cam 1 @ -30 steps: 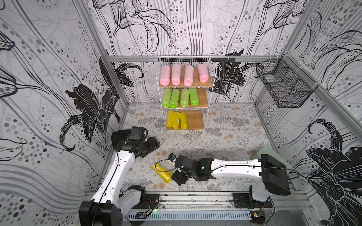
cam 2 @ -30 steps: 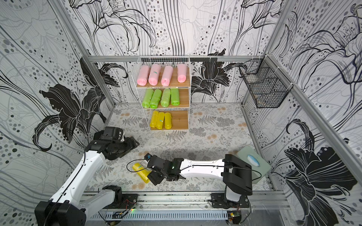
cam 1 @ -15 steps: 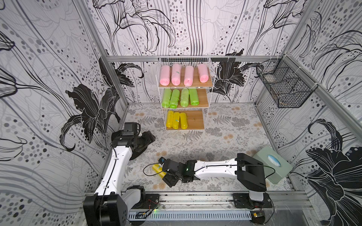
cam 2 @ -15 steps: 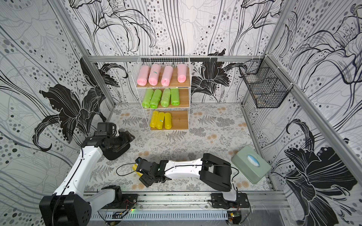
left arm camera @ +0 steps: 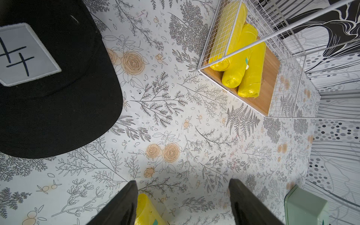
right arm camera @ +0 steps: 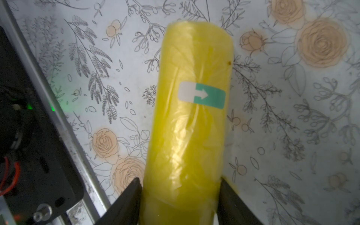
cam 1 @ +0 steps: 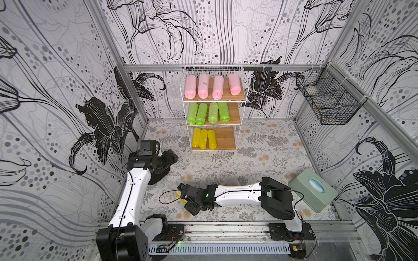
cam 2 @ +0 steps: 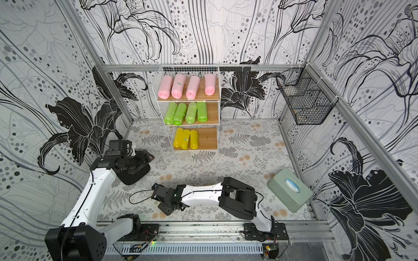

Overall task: Sort the rolls of trash bags by color and place them on the shelf
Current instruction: Pick up the roll of trash bags from the center of the board.

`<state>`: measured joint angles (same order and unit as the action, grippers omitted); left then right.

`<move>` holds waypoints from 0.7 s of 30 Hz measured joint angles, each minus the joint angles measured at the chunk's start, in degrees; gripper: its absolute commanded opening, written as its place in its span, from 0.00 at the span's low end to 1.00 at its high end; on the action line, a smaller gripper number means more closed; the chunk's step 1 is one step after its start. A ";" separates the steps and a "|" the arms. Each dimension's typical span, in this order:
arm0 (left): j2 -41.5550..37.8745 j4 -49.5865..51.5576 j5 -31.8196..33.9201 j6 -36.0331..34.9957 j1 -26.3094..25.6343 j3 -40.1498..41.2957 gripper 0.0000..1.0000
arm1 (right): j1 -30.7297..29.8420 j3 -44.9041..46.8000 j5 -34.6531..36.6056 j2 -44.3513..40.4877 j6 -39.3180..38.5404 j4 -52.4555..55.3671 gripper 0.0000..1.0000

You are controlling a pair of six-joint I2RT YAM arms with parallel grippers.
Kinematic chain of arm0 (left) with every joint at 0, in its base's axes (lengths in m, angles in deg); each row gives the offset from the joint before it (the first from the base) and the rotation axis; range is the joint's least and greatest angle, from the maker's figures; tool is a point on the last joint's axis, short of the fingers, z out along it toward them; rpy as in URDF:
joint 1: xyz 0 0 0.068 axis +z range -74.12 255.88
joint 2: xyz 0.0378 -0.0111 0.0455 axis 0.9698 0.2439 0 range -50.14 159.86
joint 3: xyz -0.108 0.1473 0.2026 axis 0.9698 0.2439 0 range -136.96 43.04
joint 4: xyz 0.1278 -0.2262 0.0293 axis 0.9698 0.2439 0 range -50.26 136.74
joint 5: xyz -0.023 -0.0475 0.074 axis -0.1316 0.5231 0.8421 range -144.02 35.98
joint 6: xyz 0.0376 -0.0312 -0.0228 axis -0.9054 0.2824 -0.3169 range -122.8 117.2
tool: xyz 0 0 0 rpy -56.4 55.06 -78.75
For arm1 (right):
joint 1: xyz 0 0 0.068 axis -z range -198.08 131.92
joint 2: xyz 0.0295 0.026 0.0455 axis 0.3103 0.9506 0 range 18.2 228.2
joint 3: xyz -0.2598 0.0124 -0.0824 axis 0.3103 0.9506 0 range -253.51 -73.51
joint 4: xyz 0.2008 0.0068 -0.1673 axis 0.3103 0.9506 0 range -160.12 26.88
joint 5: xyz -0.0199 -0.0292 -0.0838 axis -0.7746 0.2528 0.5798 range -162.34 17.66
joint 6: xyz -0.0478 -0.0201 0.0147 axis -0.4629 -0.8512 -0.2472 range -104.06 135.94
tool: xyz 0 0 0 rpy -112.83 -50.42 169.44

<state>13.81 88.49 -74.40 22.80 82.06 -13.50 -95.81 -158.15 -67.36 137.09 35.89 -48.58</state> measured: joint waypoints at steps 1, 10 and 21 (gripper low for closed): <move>-0.07 -0.07 -0.13 0.00 0.00 0.00 0.76 | 0.00 0.00 0.20 0.00 0.15 0.22 0.56; -0.96 -1.38 -1.44 0.04 0.00 0.22 0.76 | 0.00 1.70 2.27 -1.20 1.14 -0.48 0.41; -2.80 -8.74 -5.73 2.80 0.00 3.58 0.76 | 7.10 15.89 7.06 -15.93 4.33 -0.76 0.39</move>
<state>11.01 79.75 -80.12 25.60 82.06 -9.91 -88.71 -142.26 -60.30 121.15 40.22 -49.34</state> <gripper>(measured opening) 0.763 0.391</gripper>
